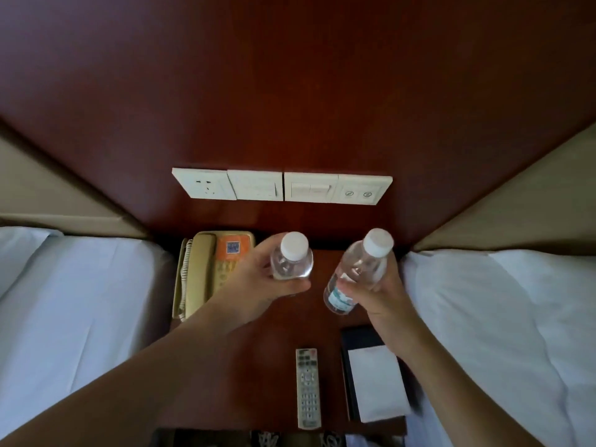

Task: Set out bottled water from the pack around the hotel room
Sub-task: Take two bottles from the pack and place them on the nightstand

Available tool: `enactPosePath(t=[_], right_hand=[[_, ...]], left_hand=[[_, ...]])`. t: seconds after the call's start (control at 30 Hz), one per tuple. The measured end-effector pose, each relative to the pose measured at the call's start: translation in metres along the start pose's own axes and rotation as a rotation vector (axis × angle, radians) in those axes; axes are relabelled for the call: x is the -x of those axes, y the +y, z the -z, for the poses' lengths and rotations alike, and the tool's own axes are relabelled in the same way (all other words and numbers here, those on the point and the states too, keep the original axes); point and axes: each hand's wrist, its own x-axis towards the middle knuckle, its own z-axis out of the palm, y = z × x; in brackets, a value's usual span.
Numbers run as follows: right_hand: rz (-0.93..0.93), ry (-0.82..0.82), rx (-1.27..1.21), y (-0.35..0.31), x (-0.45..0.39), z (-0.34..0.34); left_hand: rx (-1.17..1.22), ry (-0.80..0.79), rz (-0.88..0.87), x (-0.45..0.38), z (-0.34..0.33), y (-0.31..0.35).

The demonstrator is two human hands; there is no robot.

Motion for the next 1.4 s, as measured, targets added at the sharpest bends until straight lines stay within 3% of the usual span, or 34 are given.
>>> enactPosePath(t=[0.2,0.43,0.73,0.97,1.4], right_hand=[[0.045,-0.017,0.221,0.098,-0.079,0.007],[0.109,0.021,0.337,0.154,-0.116,0.012],[0.061,0.039,0.496,0.178,-0.131,0.016],[0.115,0.127,0.447,0.186,-0.139,0.001],[0.059,-0.100,0.631,0.177,-0.164,0.018]], left_hand=[[-0.126,-0.023,0.042,-0.071,0.004,-0.096],[-0.095,-0.002,0.042,-0.111,0.004,-0.147],[-0.408,-0.131,0.079,-0.135,0.002,-0.157],[-0.597,-0.193,0.091,-0.150,0.004,-0.158],[-0.584,-0.121,0.114,-0.158,0.004,-0.175]])
